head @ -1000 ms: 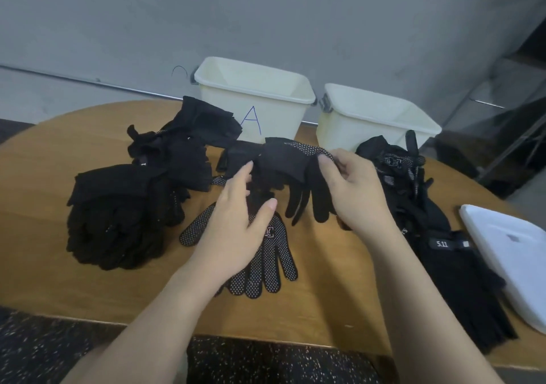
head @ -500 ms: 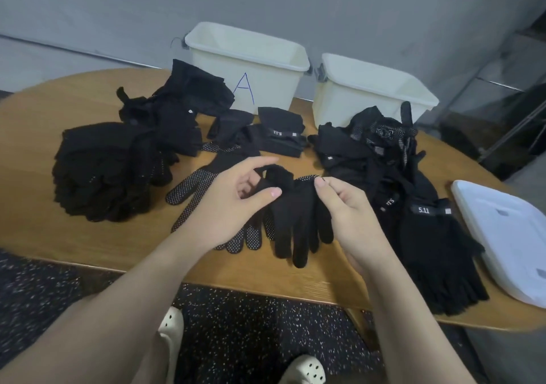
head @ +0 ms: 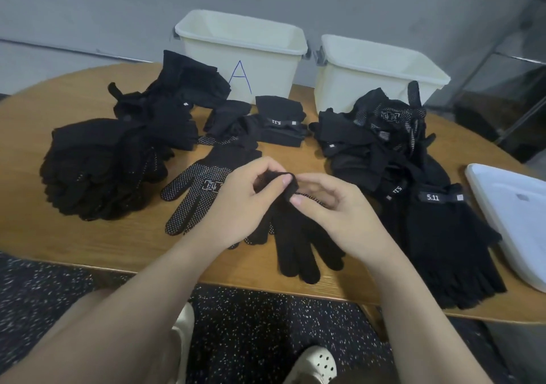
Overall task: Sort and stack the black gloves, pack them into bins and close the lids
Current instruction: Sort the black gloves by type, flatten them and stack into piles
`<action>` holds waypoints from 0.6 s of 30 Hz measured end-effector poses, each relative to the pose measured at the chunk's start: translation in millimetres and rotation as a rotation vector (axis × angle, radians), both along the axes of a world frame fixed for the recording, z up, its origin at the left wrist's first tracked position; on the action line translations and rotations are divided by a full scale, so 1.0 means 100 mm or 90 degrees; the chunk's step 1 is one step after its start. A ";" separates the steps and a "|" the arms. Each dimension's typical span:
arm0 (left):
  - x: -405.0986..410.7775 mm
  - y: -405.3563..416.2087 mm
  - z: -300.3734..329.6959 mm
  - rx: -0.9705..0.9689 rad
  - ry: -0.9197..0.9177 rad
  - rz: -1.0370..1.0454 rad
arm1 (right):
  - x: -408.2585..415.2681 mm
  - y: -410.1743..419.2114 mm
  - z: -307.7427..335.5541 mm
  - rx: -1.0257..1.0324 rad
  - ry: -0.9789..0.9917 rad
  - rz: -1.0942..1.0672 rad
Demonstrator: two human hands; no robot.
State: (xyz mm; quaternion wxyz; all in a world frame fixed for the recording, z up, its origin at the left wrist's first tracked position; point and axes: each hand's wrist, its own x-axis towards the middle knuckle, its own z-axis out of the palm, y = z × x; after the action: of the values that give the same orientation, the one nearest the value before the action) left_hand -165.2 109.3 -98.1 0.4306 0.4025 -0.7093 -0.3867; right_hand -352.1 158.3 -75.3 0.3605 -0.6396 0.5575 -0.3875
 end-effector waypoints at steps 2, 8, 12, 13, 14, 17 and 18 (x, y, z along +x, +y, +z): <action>-0.01 0.01 0.00 0.006 0.008 -0.001 | 0.02 0.01 0.01 -0.006 -0.002 0.016; 0.03 0.03 0.04 0.066 0.063 0.018 | 0.03 0.01 0.03 -0.008 0.004 0.012; 0.08 0.03 0.06 0.078 0.104 0.044 | 0.09 0.04 0.06 0.000 -0.031 0.029; 0.09 0.03 0.07 0.078 0.114 0.047 | 0.09 0.03 0.05 -0.008 -0.020 0.031; 0.10 0.03 0.08 0.080 0.125 0.049 | 0.09 0.02 0.02 -0.017 -0.013 0.027; 0.13 0.03 0.08 0.090 0.143 0.052 | 0.12 -0.01 0.00 -0.045 -0.034 0.006; 0.15 0.03 0.08 0.083 0.133 0.056 | 0.13 -0.01 0.01 -0.051 -0.045 -0.002</action>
State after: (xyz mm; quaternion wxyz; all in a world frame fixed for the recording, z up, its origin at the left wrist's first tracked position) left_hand -150.2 111.9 -90.4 0.4917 0.4180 -0.6153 -0.4527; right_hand -339.1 157.2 -73.8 0.3534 -0.6386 0.5294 -0.4326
